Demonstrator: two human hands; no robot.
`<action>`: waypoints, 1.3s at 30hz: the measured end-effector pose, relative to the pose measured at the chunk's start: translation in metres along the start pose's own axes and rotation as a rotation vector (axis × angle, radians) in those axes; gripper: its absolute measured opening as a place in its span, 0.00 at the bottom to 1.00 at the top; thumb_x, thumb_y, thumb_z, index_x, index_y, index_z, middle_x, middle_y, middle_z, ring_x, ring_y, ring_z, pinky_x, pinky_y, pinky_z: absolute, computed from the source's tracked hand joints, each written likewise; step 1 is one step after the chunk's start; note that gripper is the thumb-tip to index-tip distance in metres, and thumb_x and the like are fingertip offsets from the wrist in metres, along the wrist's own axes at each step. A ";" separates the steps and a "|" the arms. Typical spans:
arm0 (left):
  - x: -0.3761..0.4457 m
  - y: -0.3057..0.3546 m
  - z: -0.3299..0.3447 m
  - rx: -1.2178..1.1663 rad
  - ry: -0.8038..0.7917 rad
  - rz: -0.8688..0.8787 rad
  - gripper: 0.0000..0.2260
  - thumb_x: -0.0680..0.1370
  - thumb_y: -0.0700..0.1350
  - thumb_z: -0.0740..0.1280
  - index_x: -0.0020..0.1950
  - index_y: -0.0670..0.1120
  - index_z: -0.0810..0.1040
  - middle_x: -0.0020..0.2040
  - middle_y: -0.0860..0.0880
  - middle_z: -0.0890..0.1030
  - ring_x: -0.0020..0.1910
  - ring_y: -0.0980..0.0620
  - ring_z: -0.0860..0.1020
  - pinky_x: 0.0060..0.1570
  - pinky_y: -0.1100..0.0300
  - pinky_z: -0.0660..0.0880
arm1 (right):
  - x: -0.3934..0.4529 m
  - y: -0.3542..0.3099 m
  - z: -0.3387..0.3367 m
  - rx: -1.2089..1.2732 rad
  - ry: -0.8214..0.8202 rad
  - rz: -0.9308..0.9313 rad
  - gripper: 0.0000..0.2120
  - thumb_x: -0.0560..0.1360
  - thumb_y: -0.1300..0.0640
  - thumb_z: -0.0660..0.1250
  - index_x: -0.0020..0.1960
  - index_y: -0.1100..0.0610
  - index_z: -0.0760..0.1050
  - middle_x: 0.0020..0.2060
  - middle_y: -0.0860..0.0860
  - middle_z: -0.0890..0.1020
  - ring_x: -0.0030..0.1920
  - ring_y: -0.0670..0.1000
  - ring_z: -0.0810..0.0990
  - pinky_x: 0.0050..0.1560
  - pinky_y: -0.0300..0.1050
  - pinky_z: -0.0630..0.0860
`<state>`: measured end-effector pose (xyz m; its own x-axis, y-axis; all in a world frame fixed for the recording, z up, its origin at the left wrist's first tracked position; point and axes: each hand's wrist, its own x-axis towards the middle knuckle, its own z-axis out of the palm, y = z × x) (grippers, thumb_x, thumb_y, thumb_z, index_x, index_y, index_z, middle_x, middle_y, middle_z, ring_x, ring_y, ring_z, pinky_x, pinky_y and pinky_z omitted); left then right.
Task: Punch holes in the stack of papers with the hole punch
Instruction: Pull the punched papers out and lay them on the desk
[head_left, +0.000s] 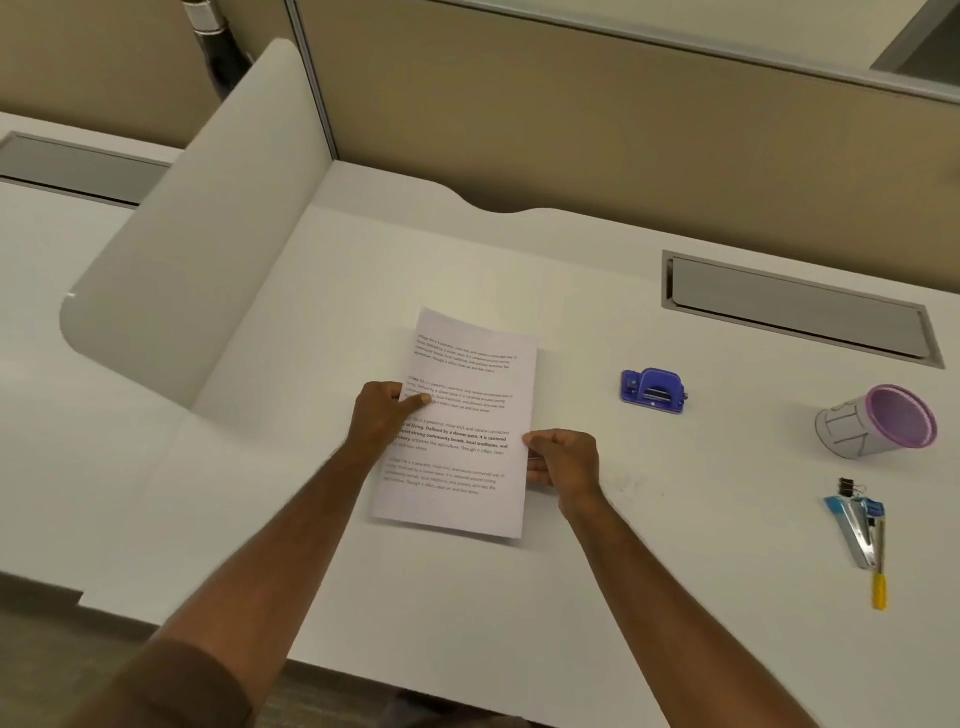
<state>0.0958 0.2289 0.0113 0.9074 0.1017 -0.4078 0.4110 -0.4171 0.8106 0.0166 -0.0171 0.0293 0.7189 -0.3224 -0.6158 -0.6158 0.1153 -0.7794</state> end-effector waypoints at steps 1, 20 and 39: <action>0.004 0.001 -0.003 0.016 0.009 -0.004 0.24 0.72 0.48 0.78 0.25 0.49 0.66 0.19 0.58 0.71 0.19 0.62 0.69 0.23 0.69 0.63 | 0.003 -0.001 0.007 0.002 0.000 0.005 0.02 0.73 0.64 0.73 0.42 0.63 0.83 0.35 0.59 0.87 0.33 0.57 0.86 0.31 0.45 0.82; 0.020 0.000 -0.021 0.104 0.227 -0.052 0.08 0.77 0.45 0.69 0.44 0.41 0.85 0.41 0.43 0.87 0.41 0.41 0.85 0.49 0.45 0.83 | 0.018 0.006 0.030 0.020 0.017 0.086 0.07 0.74 0.60 0.73 0.44 0.65 0.82 0.37 0.61 0.87 0.39 0.61 0.87 0.39 0.54 0.85; 0.010 0.000 -0.022 0.061 0.311 -0.054 0.09 0.78 0.46 0.65 0.48 0.45 0.84 0.43 0.46 0.87 0.43 0.43 0.85 0.51 0.46 0.82 | 0.009 0.012 0.016 -0.110 0.061 0.004 0.07 0.72 0.58 0.69 0.39 0.58 0.84 0.30 0.54 0.86 0.32 0.55 0.86 0.36 0.50 0.85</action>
<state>0.1072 0.2494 0.0162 0.8718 0.3924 -0.2934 0.4614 -0.4563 0.7608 0.0212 -0.0035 0.0129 0.6977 -0.3788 -0.6081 -0.6527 0.0136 -0.7575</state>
